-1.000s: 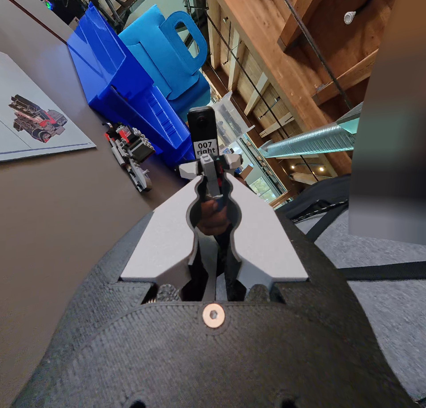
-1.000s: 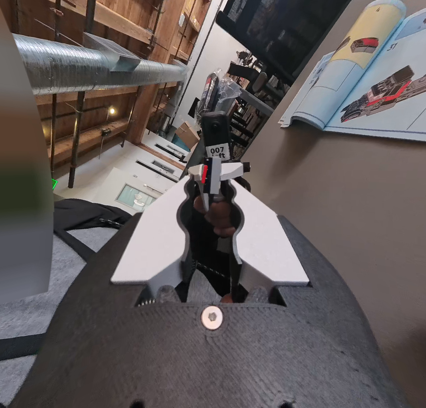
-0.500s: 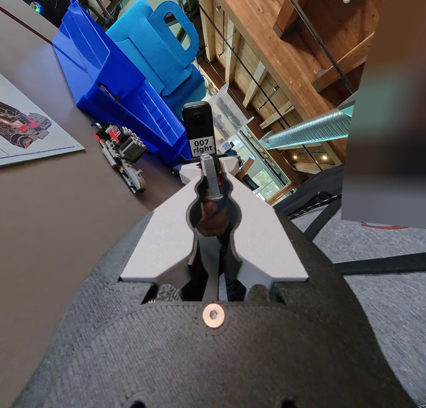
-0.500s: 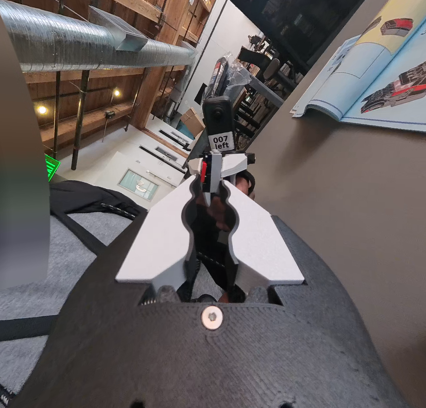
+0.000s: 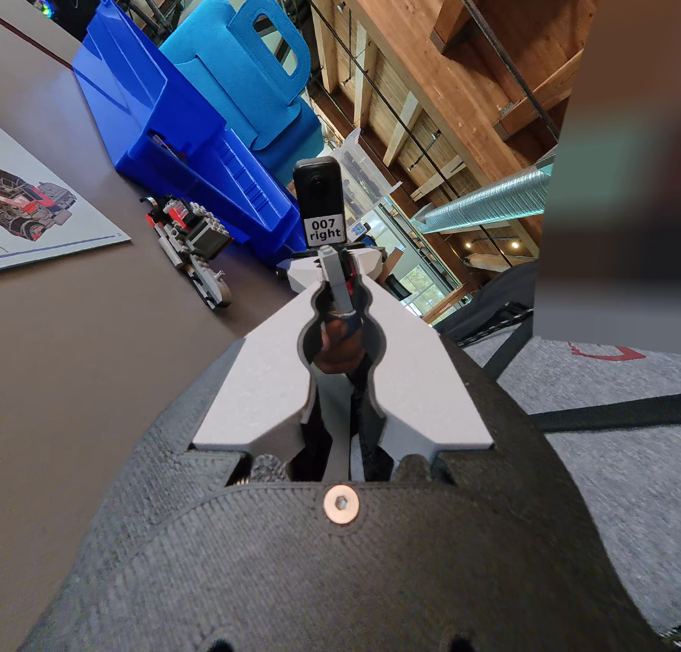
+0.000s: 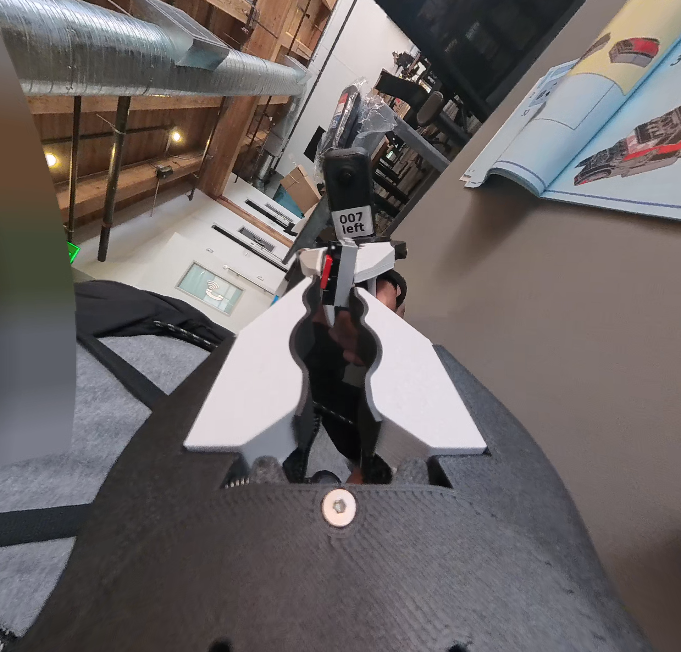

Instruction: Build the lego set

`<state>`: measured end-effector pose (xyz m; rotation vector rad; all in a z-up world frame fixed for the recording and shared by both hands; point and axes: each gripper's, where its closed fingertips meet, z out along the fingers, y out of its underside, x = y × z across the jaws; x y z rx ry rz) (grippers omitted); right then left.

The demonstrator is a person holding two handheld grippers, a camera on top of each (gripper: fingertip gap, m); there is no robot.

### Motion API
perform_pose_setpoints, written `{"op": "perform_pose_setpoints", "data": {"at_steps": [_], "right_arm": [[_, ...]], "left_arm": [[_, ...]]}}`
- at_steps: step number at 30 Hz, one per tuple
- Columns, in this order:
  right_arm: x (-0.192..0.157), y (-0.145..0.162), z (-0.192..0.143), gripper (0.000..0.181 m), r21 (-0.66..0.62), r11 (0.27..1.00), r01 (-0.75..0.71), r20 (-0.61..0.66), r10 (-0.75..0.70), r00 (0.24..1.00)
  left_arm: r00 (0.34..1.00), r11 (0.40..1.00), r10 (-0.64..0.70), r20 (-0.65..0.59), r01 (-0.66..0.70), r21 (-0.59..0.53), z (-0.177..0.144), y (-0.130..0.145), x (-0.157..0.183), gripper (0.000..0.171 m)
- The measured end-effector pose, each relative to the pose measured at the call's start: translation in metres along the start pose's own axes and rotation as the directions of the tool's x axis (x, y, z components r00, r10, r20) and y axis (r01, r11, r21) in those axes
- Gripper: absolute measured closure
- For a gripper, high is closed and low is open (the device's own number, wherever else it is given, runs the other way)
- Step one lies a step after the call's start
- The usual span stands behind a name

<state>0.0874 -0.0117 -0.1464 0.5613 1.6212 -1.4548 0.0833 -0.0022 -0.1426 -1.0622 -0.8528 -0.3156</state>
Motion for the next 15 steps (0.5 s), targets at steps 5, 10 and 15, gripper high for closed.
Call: {"op": "perform_pose_setpoints", "data": {"at_steps": [5, 10, 15], "right_arm": [[0.002, 0.001, 0.001, 0.164, -0.042, 0.995, 0.095, -0.062, -0.098, 0.993], [0.004, 0.007, 0.006, 0.165, -0.144, 0.958, 0.248, -0.156, -0.270, 0.950], [0.000, 0.007, 0.009, 0.165, -0.216, 0.904, 0.368, -0.202, -0.410, 0.889]], "left_arm": [[1.000, 1.000, -0.022, -0.002, 0.022, 0.004, -0.003, -0.004, -0.003, 0.150], [1.000, 1.000, 0.012, -0.019, -0.012, -0.020, -0.005, -0.004, -0.001, 0.138], [0.993, 0.993, 0.094, -0.067, -0.099, -0.071, -0.005, 0.001, 0.007, 0.153]]}}
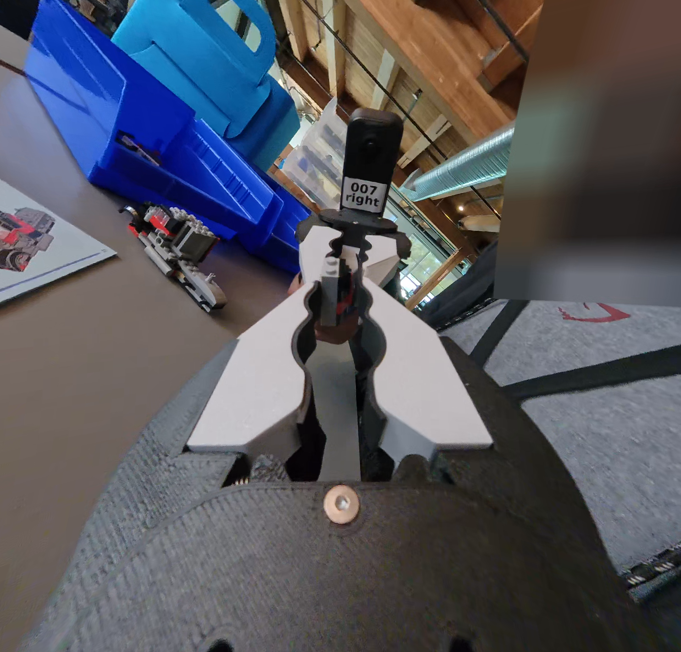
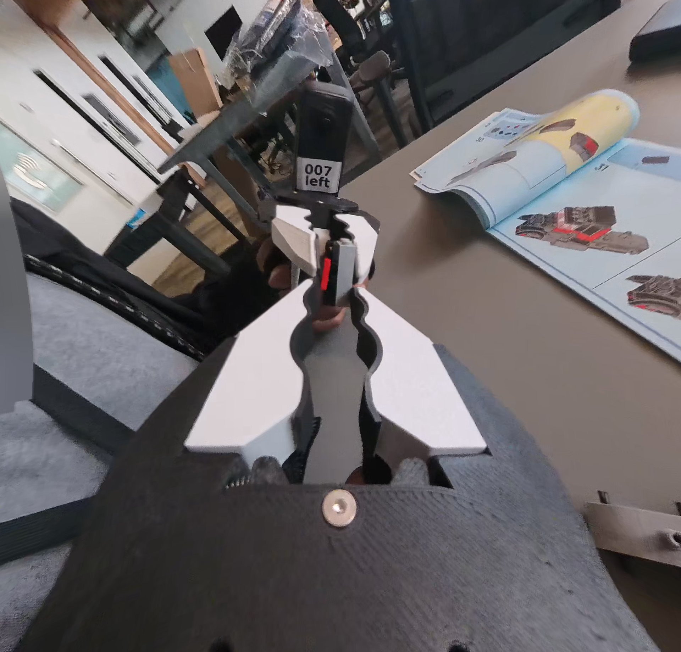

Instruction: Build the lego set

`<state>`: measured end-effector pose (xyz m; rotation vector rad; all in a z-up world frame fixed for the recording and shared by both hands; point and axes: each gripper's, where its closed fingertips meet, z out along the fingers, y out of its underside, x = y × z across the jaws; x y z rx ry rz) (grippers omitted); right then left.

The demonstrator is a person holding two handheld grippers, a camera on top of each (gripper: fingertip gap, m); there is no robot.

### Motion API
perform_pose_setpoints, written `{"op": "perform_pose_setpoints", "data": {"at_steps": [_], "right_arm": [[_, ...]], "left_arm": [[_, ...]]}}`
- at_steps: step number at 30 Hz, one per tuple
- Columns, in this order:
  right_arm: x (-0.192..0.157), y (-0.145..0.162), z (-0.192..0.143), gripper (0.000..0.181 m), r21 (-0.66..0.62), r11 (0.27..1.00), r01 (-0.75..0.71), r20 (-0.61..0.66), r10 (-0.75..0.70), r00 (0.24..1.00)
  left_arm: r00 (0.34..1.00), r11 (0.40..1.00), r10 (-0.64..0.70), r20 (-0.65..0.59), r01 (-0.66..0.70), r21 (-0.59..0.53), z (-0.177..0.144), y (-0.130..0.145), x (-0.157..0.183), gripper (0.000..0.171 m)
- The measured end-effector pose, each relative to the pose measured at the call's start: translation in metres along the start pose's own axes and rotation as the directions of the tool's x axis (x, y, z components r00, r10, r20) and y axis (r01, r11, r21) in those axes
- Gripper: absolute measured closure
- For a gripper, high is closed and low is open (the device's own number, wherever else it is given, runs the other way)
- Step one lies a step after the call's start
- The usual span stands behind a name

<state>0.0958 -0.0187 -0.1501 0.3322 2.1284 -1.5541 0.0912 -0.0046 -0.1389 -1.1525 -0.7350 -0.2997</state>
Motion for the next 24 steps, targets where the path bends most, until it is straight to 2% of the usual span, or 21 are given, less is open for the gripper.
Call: {"op": "perform_pose_setpoints", "data": {"at_steps": [6, 14, 19, 24], "right_arm": [[-0.008, -0.009, 0.000, 0.165, 0.049, 0.998, 0.049, -0.004, -0.049, 0.999], [-0.014, -0.020, -0.003, 0.155, 0.166, 0.986, 0.023, 0.006, -0.024, 1.000], [-0.017, -0.023, -0.003, 0.156, 0.228, 0.974, -0.015, 0.006, 0.014, 1.000], [-0.017, -0.024, -0.011, 0.165, 0.288, 0.957, -0.033, 0.007, 0.032, 0.999]], "left_arm": [[0.998, 0.998, 0.036, -0.042, -0.034, 0.055, -0.002, -0.007, 0.006, 0.156], [0.994, 0.981, 0.089, -0.068, -0.076, 0.176, -0.007, -0.021, 0.013, 0.155], [0.989, 0.974, 0.131, -0.067, -0.116, 0.194, -0.001, -0.021, 0.016, 0.155], [0.985, 0.972, 0.152, -0.078, -0.135, 0.191, 0.006, -0.018, 0.020, 0.155]]}}
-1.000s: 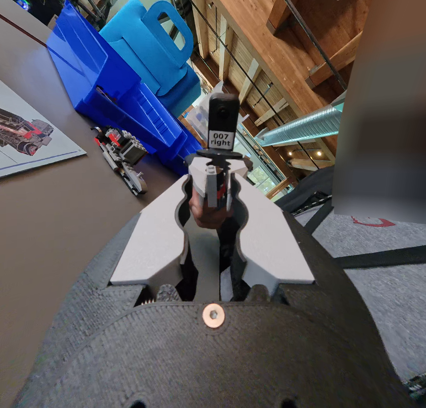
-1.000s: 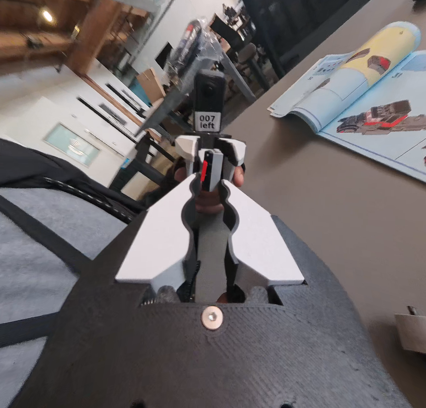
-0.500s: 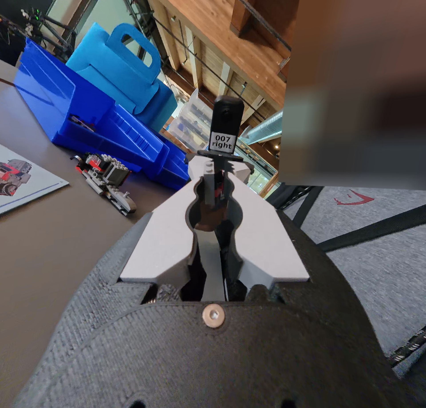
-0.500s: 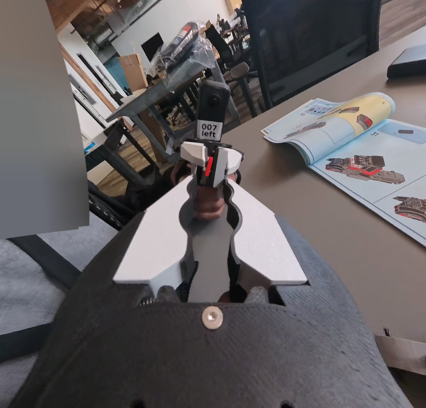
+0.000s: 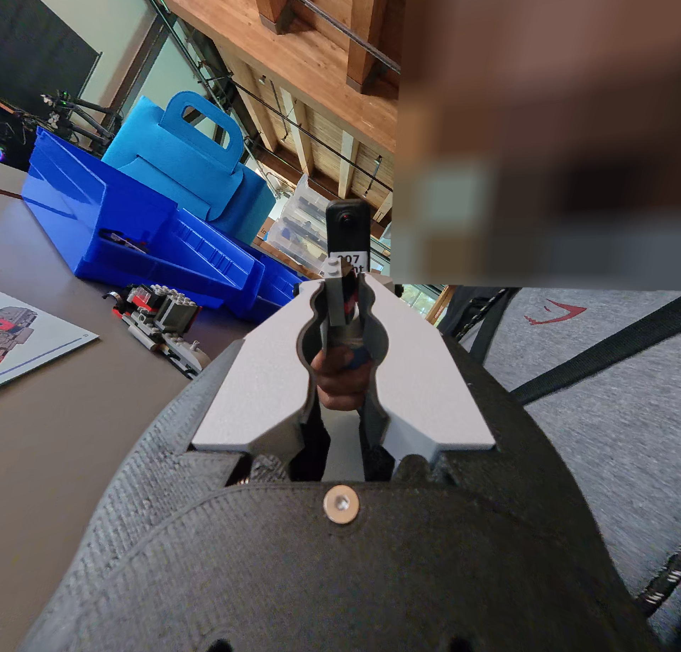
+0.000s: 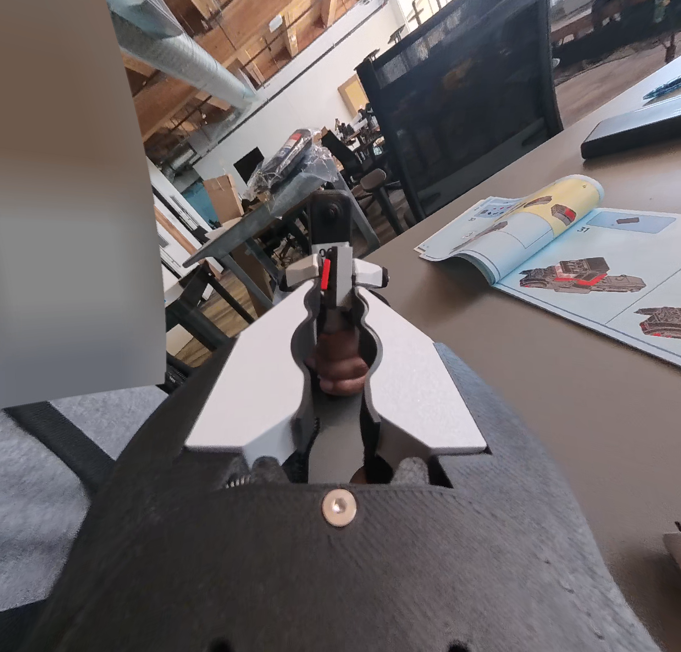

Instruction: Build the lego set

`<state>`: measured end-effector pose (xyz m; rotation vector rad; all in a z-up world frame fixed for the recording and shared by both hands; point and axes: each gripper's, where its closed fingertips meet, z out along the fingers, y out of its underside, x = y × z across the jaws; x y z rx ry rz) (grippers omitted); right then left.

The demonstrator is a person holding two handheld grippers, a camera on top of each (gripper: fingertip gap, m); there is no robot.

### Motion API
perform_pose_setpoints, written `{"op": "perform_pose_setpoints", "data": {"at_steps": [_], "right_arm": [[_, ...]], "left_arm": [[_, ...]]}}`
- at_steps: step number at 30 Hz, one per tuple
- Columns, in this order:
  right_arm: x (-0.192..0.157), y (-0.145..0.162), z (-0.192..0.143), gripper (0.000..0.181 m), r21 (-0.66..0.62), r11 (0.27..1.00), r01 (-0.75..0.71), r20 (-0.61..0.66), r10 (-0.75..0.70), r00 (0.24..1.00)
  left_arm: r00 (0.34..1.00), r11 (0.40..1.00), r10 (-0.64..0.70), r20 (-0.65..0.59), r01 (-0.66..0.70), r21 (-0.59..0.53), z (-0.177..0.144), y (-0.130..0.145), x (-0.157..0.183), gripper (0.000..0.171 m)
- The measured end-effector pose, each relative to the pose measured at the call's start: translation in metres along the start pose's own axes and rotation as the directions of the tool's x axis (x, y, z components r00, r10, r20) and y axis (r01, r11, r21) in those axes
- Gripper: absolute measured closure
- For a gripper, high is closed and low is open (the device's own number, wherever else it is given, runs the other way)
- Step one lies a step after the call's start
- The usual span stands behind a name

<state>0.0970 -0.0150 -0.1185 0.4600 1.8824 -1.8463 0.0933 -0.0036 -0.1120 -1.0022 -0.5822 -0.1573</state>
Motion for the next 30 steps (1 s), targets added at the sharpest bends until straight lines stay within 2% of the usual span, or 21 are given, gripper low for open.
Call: {"op": "perform_pose_setpoints", "data": {"at_steps": [22, 25, 28, 30], "right_arm": [[-0.010, 0.003, -0.029, 0.164, 0.071, 0.992, 0.109, -0.026, -0.107, 0.994], [-0.006, 0.003, -0.035, 0.164, 0.079, 0.994, 0.075, -0.038, -0.072, 0.997], [-0.001, -0.003, -0.044, 0.164, 0.144, 0.990, 0.014, -0.032, -0.009, 0.999], [-0.001, -0.009, -0.053, 0.154, 0.201, 0.979, -0.015, -0.020, 0.019, 1.000]], "left_arm": [[0.999, 0.998, 0.036, -0.039, -0.037, -0.047, 0.023, 0.017, 0.012, 0.154], [1.000, 0.999, 0.021, -0.022, -0.022, -0.044, 0.027, 0.019, 0.008, 0.155], [1.000, 0.999, 0.030, 0.006, -0.030, -0.012, 0.036, 0.020, 0.004, 0.155], [1.000, 0.999, 0.030, 0.007, -0.031, 0.023, 0.044, 0.019, 0.003, 0.155]]}}
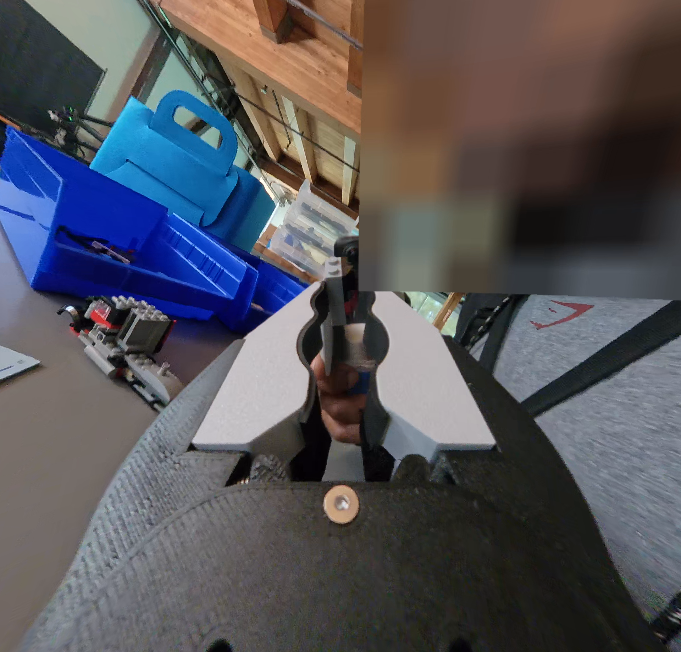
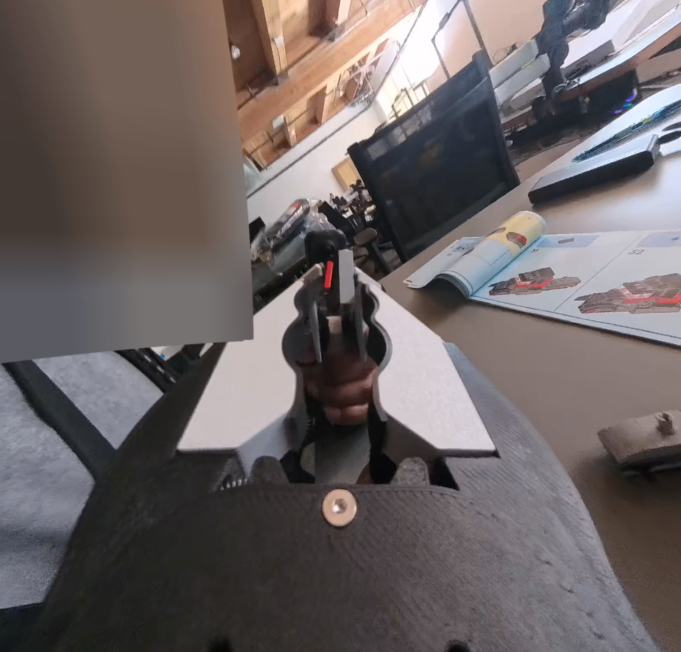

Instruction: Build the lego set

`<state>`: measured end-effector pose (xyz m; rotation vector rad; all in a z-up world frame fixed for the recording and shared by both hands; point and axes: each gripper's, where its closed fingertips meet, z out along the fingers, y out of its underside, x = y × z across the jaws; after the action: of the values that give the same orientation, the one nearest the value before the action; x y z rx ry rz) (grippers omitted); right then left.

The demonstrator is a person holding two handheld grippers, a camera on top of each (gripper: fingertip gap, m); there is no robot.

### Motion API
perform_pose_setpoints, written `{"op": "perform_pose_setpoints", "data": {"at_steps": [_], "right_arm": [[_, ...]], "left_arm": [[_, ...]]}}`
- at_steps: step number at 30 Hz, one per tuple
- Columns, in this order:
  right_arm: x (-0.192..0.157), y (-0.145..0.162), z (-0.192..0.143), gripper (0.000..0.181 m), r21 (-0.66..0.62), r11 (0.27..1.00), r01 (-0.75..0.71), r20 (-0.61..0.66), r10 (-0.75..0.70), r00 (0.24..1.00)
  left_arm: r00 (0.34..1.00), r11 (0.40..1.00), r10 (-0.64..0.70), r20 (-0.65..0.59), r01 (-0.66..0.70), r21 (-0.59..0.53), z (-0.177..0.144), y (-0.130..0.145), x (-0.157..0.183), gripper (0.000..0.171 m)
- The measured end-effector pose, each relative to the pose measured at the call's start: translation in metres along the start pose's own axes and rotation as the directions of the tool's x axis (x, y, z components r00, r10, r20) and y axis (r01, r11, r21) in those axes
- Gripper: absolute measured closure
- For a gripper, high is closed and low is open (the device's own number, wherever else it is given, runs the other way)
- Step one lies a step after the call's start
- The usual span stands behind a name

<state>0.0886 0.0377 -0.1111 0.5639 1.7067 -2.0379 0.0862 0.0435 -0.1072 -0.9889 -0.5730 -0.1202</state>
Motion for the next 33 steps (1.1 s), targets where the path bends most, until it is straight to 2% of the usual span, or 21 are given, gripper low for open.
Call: {"op": "perform_pose_setpoints", "data": {"at_steps": [3, 9, 15, 23, 28, 33], "right_arm": [[0.002, -0.009, -0.013, 0.153, 0.069, 0.997, -0.025, -0.002, 0.025, 1.000], [0.006, -0.015, -0.036, 0.165, 0.127, 0.991, -0.031, -0.022, 0.034, 0.999], [0.009, -0.021, -0.053, 0.167, 0.190, 0.982, -0.018, -0.037, 0.026, 0.999], [0.015, -0.024, -0.064, 0.166, 0.215, 0.975, -0.056, -0.014, 0.060, 0.998], [0.015, -0.025, -0.066, 0.157, 0.225, 0.972, -0.072, -0.002, 0.075, 0.997], [0.015, -0.024, -0.069, 0.163, 0.240, 0.968, -0.071, -0.012, 0.076, 0.997]], "left_arm": [[1.000, 0.999, 0.001, -0.013, -0.001, 0.045, 0.013, 0.002, 0.000, 0.155], [0.999, 0.997, 0.006, -0.042, -0.002, 0.080, 0.038, 0.010, 0.000, 0.155], [0.998, 0.998, -0.002, -0.061, 0.006, 0.066, 0.054, 0.019, -0.001, 0.155], [0.999, 0.999, 0.036, -0.016, -0.035, 0.039, 0.063, 0.024, -0.006, 0.155], [0.998, 0.998, 0.059, 0.011, -0.060, 0.034, 0.065, 0.026, -0.008, 0.155], [0.995, 0.995, 0.098, 0.009, -0.099, 0.020, 0.066, 0.030, -0.004, 0.155]]}}
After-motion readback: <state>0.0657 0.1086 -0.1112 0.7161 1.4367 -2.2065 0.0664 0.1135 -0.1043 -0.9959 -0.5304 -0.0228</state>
